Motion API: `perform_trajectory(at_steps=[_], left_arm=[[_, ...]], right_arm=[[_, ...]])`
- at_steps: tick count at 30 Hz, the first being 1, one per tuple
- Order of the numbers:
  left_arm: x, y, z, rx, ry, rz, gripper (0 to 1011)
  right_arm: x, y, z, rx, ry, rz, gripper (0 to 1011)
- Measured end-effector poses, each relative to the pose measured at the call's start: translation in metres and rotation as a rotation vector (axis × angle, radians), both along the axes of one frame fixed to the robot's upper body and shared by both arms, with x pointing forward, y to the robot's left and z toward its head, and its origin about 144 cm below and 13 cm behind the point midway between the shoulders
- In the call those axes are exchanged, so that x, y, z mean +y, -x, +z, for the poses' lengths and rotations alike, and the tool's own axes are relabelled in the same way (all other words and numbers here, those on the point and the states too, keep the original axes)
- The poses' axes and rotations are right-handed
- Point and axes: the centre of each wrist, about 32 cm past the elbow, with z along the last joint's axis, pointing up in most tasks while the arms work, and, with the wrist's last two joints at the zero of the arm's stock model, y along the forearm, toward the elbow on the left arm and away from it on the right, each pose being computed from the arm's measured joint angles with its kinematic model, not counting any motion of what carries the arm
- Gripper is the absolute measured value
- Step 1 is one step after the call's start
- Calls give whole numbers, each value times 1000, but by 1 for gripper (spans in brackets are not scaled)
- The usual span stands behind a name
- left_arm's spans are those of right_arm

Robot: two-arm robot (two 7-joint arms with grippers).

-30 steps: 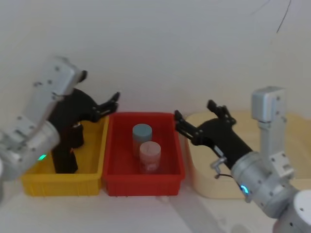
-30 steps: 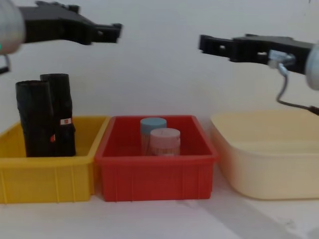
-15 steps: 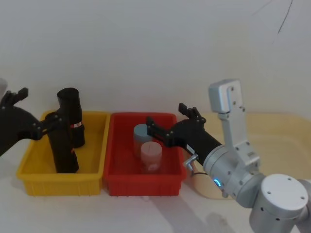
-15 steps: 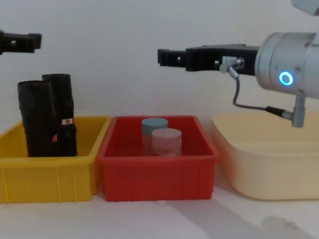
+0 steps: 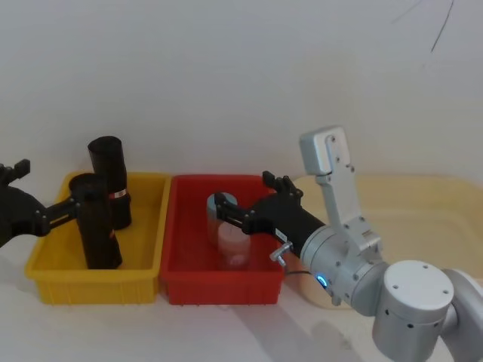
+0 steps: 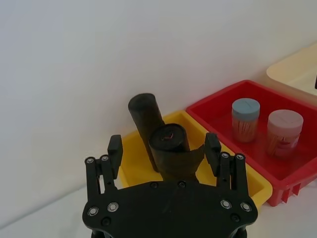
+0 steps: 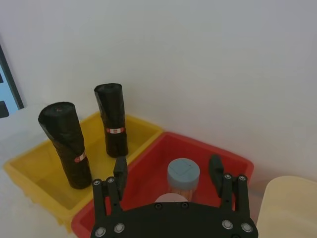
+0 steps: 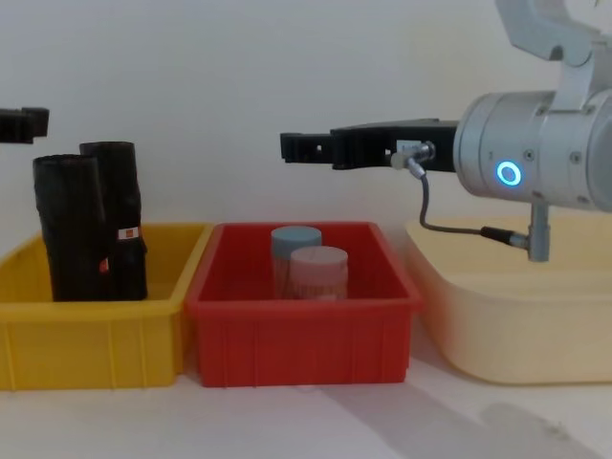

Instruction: Pick up the garbage bag with the one hand and transfer it to the other hand.

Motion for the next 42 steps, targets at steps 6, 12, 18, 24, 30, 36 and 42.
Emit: perform_trajectory(at_steps=[6, 12, 18, 24, 30, 36, 42], left_arm=[[4, -8, -9, 42, 39, 4, 1001], [7, -17, -20, 86, 86, 10, 1001], [11, -34, -34, 143, 148, 6, 1001], [11, -48, -43, 177, 179, -7, 1001], [9, -64, -49, 205, 195, -35, 1001], [6, -81, -51, 220, 190, -71, 1001], [2, -95, -50, 223, 170, -98, 1001]], right_arm=[[1, -5, -2, 17, 2, 5, 1002], [0, -11, -5, 38, 0, 9, 1002], [-2, -16, -9, 59, -7, 8, 1002], [-4, -20, -11, 71, -14, 10, 1002], [-4, -23, -14, 82, -20, 14, 1002], [-4, -27, -16, 93, -25, 21, 1002], [-4, -29, -17, 104, -29, 29, 1001]])
